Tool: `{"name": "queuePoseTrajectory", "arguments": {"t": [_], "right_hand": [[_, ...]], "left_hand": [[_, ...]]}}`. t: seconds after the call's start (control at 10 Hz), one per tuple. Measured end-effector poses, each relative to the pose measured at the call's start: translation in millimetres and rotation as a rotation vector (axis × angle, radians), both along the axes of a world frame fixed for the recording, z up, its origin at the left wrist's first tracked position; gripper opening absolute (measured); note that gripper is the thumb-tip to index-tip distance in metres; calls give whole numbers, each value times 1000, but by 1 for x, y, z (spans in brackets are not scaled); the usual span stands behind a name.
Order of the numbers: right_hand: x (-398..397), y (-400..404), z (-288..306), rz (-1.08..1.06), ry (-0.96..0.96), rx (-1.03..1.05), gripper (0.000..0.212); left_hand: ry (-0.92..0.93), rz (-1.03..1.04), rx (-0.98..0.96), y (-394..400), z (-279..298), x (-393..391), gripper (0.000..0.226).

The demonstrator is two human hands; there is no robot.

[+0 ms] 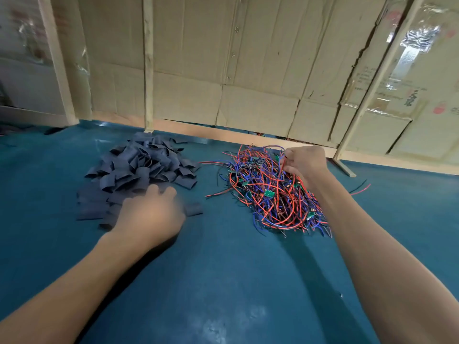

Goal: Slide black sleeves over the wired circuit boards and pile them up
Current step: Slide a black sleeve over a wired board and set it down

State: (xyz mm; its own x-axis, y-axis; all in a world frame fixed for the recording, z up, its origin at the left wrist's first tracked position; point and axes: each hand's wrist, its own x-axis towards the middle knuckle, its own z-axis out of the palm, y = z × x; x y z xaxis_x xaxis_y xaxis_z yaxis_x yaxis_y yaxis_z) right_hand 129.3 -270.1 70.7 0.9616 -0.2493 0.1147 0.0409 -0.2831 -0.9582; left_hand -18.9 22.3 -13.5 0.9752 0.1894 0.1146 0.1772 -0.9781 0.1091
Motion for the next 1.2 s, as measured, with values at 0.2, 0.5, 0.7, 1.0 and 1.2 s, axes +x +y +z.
{"name": "queuePoseTrajectory", "arguments": {"t": [0.2,0.5,0.7,1.0,1.2], "right_hand": [[-15,-3,18,81,-197,300,14],[-39,13,72,210,-554,232,25],[-81,56,12,342,-602,-81,19],[-101,66,-81,572,-611,-609,23],[-104,65,-82,699,-410,-1024,29]], "left_hand": [[21,29,-106,9,7,-1,58],[1,151,-125,9,1,-1,46],[-83,28,-196,8,5,1,63],[-332,-320,-370,14,6,4,91],[-278,-491,-452,17,-9,8,78]]}}
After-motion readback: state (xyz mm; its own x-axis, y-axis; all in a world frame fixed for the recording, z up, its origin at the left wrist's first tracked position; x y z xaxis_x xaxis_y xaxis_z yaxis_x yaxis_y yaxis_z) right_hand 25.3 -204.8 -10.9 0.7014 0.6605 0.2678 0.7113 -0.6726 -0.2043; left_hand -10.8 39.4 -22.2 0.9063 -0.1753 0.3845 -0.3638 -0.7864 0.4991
